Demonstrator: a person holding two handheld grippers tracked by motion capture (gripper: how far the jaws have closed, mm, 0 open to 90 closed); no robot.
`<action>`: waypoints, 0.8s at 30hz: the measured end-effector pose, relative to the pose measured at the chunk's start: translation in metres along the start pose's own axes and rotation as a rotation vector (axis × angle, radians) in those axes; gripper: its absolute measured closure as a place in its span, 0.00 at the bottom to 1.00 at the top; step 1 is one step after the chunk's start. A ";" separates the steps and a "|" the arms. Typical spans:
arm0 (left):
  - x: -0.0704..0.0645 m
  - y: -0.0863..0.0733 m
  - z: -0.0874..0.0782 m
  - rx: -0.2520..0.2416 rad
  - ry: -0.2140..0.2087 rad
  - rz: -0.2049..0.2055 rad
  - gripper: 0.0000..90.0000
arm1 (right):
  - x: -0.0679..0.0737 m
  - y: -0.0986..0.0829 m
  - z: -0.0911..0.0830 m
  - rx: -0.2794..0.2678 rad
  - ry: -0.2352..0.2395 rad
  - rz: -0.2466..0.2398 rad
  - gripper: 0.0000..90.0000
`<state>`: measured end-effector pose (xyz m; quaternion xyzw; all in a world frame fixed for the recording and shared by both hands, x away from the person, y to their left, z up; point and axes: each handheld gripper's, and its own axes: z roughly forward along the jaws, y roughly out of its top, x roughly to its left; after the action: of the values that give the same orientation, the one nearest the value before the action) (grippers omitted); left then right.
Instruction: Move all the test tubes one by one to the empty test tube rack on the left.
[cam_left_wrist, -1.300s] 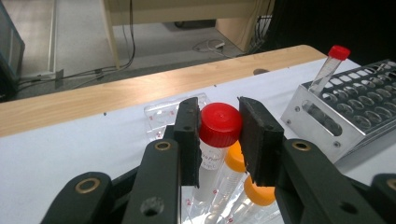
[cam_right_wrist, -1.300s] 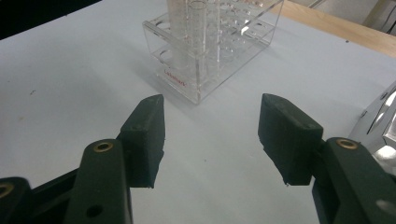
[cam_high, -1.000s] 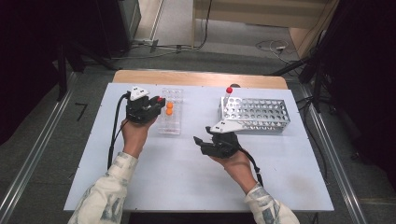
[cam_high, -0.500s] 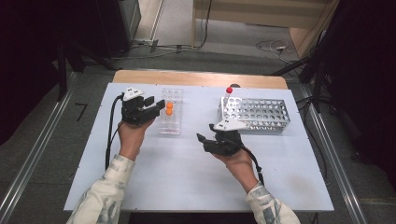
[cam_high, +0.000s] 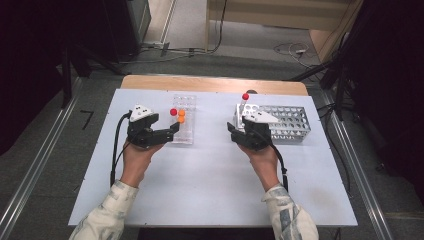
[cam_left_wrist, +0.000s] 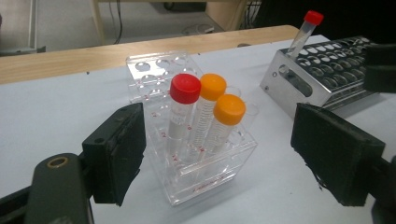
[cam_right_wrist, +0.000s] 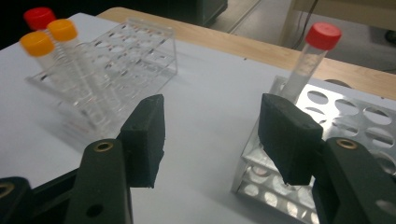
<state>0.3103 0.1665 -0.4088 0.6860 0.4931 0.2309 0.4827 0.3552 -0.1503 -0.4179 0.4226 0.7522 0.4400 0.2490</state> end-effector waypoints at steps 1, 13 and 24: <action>-0.001 0.000 -0.001 -0.004 -0.001 0.002 0.21 | -0.003 0.002 0.003 0.000 -0.012 0.008 0.45; -0.002 0.000 -0.005 -0.012 -0.016 0.003 0.21 | -0.032 0.013 0.039 0.020 -0.108 0.055 0.51; -0.003 0.000 -0.003 -0.008 -0.024 0.004 0.21 | -0.048 0.022 0.067 0.069 -0.151 0.084 0.61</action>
<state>0.3063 0.1650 -0.4074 0.6878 0.4852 0.2256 0.4906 0.4393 -0.1549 -0.4312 0.4940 0.7276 0.3909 0.2715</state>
